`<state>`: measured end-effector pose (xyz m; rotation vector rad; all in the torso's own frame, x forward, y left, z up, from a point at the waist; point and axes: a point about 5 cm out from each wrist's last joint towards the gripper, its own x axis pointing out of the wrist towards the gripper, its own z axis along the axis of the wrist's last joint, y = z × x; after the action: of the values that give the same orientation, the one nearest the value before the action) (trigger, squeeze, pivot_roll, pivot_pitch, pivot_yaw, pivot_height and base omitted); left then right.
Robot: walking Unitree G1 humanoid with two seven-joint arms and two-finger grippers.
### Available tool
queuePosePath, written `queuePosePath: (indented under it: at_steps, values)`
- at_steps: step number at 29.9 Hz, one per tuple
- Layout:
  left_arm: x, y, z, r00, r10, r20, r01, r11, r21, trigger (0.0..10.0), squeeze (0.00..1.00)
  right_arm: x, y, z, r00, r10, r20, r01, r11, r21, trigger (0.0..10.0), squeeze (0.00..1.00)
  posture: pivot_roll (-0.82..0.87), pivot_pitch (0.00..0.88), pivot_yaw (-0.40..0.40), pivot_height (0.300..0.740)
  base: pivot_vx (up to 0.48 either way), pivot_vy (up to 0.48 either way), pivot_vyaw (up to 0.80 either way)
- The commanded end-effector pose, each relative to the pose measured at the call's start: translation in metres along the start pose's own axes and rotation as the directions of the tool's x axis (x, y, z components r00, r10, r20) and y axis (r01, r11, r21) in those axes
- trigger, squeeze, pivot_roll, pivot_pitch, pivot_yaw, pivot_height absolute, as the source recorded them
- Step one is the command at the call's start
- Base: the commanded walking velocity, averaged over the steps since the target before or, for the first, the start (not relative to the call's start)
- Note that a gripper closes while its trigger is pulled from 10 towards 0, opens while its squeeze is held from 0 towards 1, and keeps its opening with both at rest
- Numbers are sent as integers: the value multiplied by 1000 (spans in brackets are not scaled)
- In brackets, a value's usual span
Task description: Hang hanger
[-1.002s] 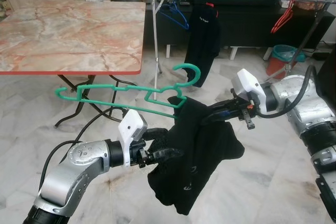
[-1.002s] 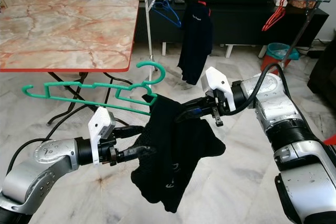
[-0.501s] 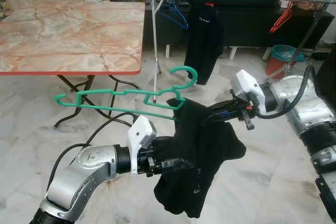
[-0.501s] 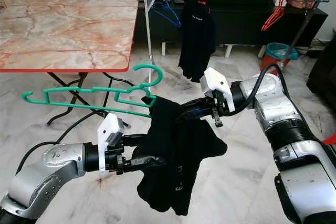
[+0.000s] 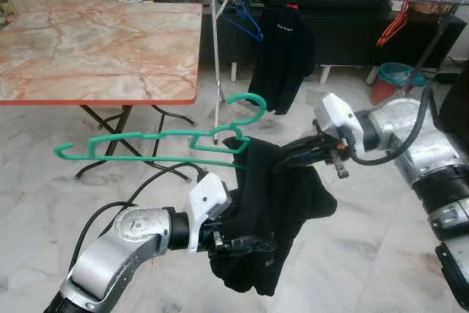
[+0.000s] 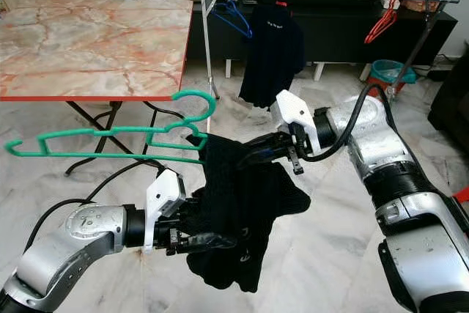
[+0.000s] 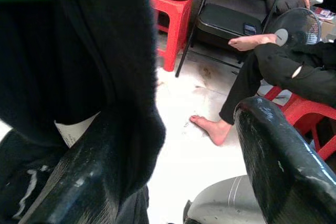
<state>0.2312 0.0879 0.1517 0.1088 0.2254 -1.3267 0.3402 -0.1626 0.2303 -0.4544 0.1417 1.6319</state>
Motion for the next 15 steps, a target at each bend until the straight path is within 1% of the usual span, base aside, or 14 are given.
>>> queuePosePath:
  at_steps: [1, 8, 15]
  values:
    - [2, -2, 4, 1000, -16, -16, 17, 999, 28, 10000, 0, 1, -4, 22, 999, 32, 20, -30, 996, -87, 10000, 0, 90, 0, -42, 740, 0, 0, 0]
    - [3, -1, 3, 1000, -5, -20, 6, 999, 31, 10000, 0, 0, -5, 42, 998, 49, 40, -42, 988, -151, 10000, 0, 86, 0, -46, 740, 0, 0, 0]
    - [3, -1, 2, 1000, -1, -20, 1, 1000, 30, 10000, 0, -3, -6, 47, 999, 42, 29, -37, 985, -167, 10000, 0, 82, 0, -48, 740, 0, 0, 0]
